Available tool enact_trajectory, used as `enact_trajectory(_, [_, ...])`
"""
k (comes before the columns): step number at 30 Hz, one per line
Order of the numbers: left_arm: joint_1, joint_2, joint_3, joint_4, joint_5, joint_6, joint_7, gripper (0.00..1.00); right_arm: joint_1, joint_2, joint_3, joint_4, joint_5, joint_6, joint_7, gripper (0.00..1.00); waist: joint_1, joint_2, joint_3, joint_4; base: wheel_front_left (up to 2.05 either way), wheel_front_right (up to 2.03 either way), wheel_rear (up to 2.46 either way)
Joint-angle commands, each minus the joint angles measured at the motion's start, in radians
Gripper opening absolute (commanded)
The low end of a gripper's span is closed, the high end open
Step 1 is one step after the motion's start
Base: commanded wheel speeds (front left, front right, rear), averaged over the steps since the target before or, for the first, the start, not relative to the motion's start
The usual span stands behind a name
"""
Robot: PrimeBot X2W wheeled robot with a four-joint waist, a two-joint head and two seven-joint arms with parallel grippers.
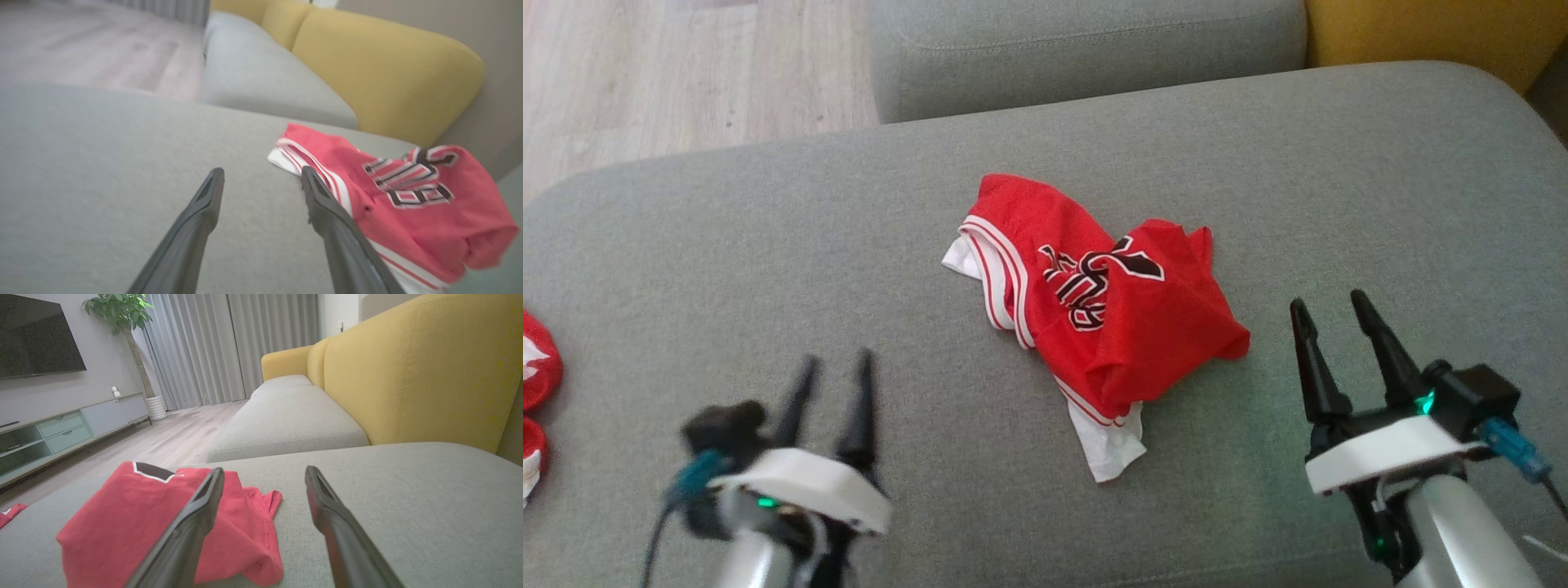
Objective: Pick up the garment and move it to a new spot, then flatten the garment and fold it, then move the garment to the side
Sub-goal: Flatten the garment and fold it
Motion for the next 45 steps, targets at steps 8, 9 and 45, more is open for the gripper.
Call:
enact_trajectory(8, [-0.099, -0.049, -0.176, -0.001, -0.139, -0.094, 0.387, 1.0, -0.087, -0.021, -0.015, -0.064, -0.022, -0.001, -0.004, 1.0, 0.0, 0.0, 0.047, -0.024, 0.0, 0.0, 0.0])
enact_trajectory(9, [-0.109, -0.053, -0.198, -0.005, -0.154, -0.097, 0.423, 1.0, -0.094, -0.022, -0.017, -0.07, -0.024, -0.001, -0.004, 1.0, 0.0, 0.0, 0.055, -0.029, 0.0, 0.0, 0.0])
enact_trajectory(45, [-0.434, 0.248, -0.405, 0.065, -0.222, 0.055, 0.548, 0.0, -0.106, 0.019, -0.028, -0.071, -0.016, -0.001, -0.009, 1.0, 0.0, 0.0, 0.024, 0.03, 0.0, 0.0, 0.0])
